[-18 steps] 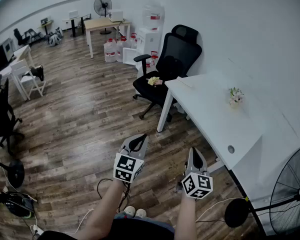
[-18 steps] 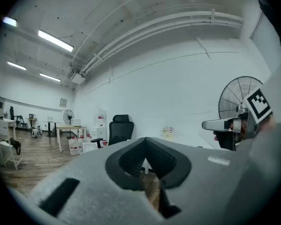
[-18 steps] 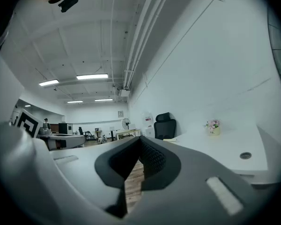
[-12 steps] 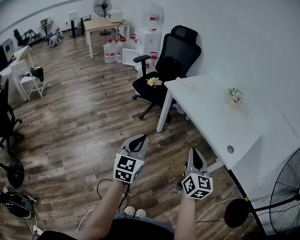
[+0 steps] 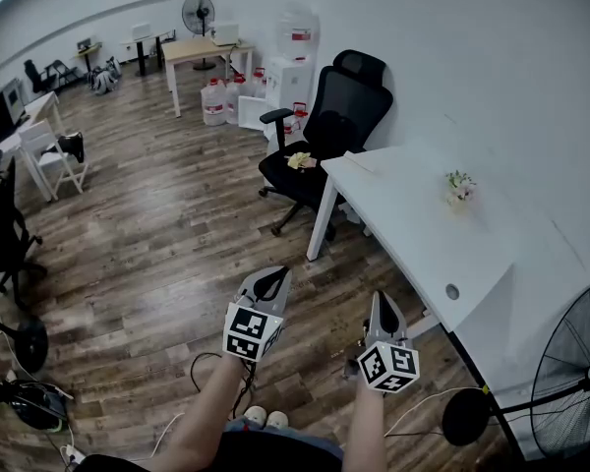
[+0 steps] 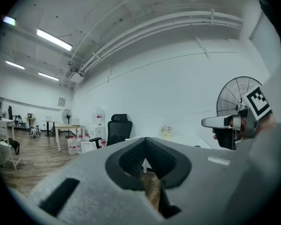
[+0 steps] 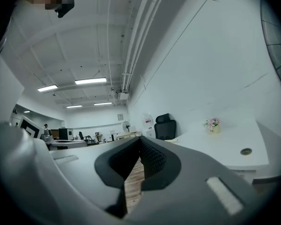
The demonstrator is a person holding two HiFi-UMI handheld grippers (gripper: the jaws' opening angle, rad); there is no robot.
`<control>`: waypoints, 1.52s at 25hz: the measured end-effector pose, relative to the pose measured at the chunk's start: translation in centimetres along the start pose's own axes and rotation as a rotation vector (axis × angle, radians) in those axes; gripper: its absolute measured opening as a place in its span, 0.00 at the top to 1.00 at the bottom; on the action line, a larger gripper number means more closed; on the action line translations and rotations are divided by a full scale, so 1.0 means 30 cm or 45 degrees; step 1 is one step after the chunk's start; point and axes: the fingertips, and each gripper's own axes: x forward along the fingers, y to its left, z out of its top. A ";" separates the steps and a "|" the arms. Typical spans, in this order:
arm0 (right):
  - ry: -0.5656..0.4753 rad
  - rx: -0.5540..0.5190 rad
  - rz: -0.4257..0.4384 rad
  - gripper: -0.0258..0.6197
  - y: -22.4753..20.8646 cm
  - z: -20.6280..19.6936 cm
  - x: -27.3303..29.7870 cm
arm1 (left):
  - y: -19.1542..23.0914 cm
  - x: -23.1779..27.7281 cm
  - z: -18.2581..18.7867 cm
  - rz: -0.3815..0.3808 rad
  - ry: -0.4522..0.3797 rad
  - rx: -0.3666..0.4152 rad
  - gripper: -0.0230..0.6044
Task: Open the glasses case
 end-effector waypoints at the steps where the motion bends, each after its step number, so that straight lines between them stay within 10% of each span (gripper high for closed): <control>1: -0.001 0.000 0.003 0.95 0.001 -0.001 -0.002 | -0.002 0.000 -0.006 -0.001 0.004 0.000 0.95; 27: -0.039 0.067 0.006 0.95 -0.184 -0.001 0.032 | -0.039 0.082 -0.042 -0.001 -0.005 -0.035 0.74; 38: -0.072 0.057 -0.020 0.95 -0.326 -0.008 0.281 | 0.085 0.390 -0.059 -0.026 -0.015 -0.015 0.74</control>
